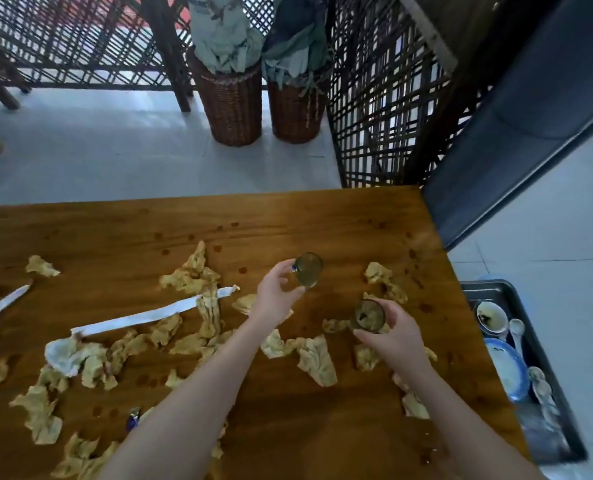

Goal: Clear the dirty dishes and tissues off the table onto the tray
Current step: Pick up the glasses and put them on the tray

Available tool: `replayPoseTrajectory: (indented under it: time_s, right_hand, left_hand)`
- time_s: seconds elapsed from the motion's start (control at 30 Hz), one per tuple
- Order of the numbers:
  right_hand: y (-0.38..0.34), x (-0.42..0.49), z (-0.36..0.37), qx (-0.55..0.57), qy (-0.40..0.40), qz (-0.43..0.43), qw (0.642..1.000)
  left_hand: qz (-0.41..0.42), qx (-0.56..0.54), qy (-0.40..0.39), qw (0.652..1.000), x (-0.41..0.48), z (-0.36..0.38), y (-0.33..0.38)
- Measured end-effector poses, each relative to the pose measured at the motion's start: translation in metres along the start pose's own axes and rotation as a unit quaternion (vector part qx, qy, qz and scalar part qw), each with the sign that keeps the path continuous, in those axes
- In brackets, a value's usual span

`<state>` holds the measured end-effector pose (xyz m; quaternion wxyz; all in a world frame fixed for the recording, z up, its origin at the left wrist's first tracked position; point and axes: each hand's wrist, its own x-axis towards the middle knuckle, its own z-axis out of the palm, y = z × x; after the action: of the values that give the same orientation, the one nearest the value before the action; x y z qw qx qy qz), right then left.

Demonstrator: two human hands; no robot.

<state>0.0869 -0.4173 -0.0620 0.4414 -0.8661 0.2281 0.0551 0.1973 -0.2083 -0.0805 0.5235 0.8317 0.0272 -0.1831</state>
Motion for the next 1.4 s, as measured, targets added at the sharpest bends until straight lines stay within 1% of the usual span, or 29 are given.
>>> replayPoseTrajectory:
  time_s: [0.2,0.33,0.5,0.67,0.77,0.97,1.07,1.2,1.4]
  right_hand:
    - [0.025,0.002,-0.024,0.04,0.03,0.03,0.998]
    - [0.036,-0.004,-0.034,0.053,0.035,0.039,0.997]
    - [0.045,-0.018,-0.054,0.078,0.061,0.044,0.994]
    - [0.058,-0.04,-0.08,0.068,0.093,0.017,0.993]
    - [0.072,-0.057,-0.099,0.051,0.107,0.005,0.993]
    - [0.114,-0.104,-0.141,0.073,0.115,0.001,0.991]
    - [0.14,-0.129,-0.165,0.094,0.126,-0.014,0.987]
    - [0.174,-0.155,-0.195,0.102,0.119,-0.019,0.987]
    - [0.216,-0.185,-0.234,0.116,0.124,-0.016,0.985]
  left_hand:
    - [0.006,0.053,0.003,0.999,0.034,0.029,0.009]
    - [0.019,0.068,0.026,0.997,0.036,0.037,0.012]
    - [0.052,0.088,-0.016,0.995,0.018,0.05,0.018]
    - [0.096,0.064,-0.031,0.993,-0.018,0.076,0.035]
    - [0.099,0.056,-0.051,0.992,-0.045,0.098,0.048]
    - [0.133,0.054,-0.051,0.988,-0.114,0.152,0.067]
    - [0.125,0.06,-0.052,0.989,-0.15,0.183,0.073]
    - [0.124,0.06,-0.043,0.99,-0.192,0.224,0.08]
    - [0.124,0.055,-0.059,0.989,-0.239,0.273,0.098]
